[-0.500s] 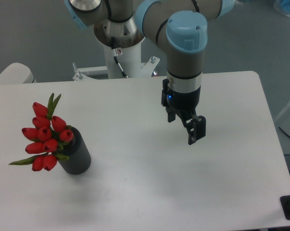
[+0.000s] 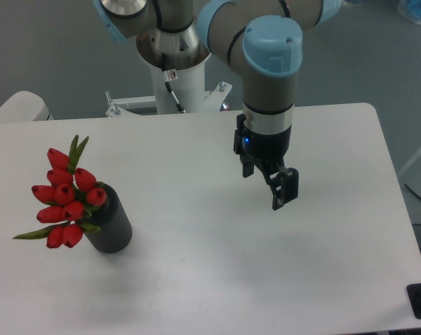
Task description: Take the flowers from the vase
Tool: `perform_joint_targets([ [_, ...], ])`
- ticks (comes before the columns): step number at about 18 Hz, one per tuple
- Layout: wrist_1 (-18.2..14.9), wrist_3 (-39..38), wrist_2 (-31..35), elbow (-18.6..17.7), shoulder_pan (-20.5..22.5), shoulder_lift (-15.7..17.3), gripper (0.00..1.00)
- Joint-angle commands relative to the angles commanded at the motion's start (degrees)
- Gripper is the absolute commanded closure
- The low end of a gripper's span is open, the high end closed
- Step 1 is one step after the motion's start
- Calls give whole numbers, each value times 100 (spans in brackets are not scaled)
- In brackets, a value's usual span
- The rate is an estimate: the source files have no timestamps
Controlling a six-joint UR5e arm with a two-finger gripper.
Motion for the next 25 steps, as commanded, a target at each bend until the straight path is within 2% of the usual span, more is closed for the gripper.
perform_joint_targets([
  [3,-26,-70,-491,-53,79,18,0],
  [6,0,-579,-1536,-350,290,35,0],
  [9,-35,-641,-1916,-501,352,62,0],
  [12,-27,-974,-2336,-1000,378,245,0],
  [13,17,-1298,-2913,-1254,448,342,0],
  [15,70,-1607,-3610,-1467,422,439,0],
  [20,202,-1696,-3850,-1959,308,808,0],
  [22,281,-1705,-4130,-2152,229,931,0],
  [25,526,-1731,-4509,-2451,141,1063,0],
])
